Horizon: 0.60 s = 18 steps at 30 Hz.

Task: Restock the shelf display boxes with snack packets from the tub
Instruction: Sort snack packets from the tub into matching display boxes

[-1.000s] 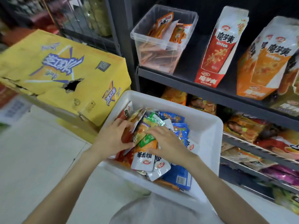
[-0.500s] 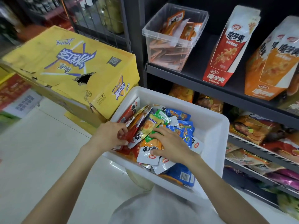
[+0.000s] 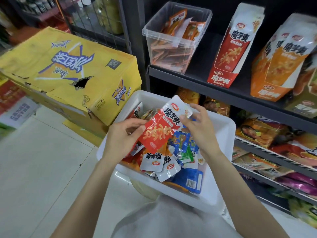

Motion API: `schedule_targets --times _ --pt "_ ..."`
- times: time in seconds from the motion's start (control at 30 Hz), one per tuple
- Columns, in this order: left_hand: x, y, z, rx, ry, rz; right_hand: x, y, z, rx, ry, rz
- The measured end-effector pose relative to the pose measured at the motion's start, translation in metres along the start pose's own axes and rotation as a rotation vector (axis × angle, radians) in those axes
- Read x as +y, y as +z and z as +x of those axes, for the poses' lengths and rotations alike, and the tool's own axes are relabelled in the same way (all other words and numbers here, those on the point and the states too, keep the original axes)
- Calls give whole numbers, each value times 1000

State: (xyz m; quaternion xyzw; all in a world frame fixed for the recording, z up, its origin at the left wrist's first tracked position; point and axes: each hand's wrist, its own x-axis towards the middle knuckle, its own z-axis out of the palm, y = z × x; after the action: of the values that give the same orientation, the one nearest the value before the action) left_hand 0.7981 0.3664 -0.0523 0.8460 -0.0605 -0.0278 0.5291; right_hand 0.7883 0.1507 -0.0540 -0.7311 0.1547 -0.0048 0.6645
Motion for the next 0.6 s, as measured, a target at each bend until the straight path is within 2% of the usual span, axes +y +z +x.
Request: schedule_targets --times 0.13,0.23,0.3,0.37,0.47,0.6 --pt "6 16 2 -88 -17 -175 -4 -20 2 25 -20 -54" --pt "17 24 4 -141 -70 -375 -2 -30 1 -17 69 37" --pt "24 29 9 -185 -71 -396 -5 -39 0 -83 127 177" --pt "37 34 19 -245 -14 -333 -13 -54 1 -94 102 231" --pt "61 49 47 -280 136 -201 -32 -81 7 78 -74 127" --pt "85 83 101 -151 250 -179 -60 -114 22 492 -331 140"
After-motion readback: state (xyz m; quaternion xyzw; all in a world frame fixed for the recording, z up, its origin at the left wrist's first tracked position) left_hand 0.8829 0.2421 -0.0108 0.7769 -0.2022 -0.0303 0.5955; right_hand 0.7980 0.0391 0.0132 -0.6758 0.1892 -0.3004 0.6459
